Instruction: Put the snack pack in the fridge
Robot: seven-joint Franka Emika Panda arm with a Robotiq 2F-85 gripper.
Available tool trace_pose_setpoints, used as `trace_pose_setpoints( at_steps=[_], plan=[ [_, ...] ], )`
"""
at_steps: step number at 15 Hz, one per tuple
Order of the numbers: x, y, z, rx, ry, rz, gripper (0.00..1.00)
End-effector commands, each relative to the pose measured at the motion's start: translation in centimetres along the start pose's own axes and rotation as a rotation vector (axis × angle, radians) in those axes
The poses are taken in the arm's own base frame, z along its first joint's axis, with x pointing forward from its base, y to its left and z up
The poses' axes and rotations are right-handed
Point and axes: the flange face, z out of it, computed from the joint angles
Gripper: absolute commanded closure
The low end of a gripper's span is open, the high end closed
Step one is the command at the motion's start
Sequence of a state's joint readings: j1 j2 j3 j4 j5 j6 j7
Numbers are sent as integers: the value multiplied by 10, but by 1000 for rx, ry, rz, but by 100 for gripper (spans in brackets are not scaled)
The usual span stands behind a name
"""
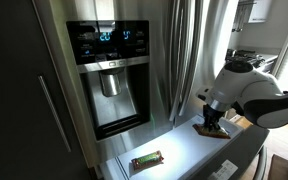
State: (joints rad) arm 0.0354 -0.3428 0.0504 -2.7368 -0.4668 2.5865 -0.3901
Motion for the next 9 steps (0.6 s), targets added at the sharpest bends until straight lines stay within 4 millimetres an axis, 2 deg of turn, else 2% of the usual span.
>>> trace_pose_setpoints(
  at_steps=[1,5,9],
  plan=[
    [-5,4,-14,-6,20,16,60],
    [-11,7,-34,-5,32,72,30],
    [-30,12,-64,125,-19,252,2]
  ],
)
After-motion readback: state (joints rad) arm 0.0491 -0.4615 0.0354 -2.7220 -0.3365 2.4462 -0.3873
